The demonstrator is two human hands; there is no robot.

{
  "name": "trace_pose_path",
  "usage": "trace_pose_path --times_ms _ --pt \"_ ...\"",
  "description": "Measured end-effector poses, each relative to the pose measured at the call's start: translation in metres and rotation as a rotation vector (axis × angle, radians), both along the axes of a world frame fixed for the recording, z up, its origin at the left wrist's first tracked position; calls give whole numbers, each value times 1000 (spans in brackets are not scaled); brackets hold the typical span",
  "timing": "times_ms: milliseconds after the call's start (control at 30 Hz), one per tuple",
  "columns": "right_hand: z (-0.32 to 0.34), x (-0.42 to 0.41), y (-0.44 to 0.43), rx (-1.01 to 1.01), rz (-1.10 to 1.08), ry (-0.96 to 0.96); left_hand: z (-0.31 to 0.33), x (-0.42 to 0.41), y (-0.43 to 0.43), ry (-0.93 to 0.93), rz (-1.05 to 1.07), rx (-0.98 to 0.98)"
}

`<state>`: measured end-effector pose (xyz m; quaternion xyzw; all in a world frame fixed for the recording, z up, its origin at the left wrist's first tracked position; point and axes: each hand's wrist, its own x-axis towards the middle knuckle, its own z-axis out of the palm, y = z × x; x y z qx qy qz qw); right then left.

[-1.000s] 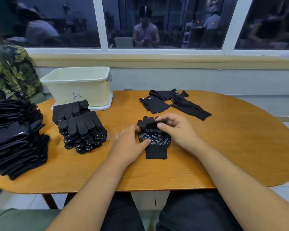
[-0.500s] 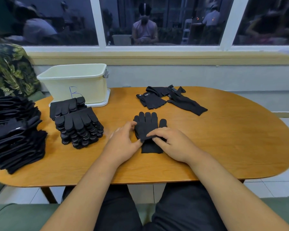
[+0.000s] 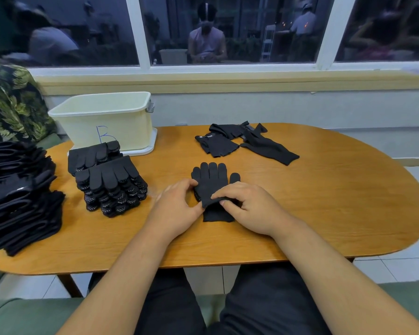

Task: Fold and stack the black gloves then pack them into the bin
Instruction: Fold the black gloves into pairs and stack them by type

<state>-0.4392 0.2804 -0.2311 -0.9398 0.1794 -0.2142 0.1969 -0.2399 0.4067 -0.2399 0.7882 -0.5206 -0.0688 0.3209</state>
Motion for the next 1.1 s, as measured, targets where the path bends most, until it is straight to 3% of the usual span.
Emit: trace_pose_path --times_ms 333,1100 --pt "1 0 -1 35 -1 13 3 2 -2 -36 0 111" --pt "5 -4 4 -27 40 60 4 4 3 16 -49 82"
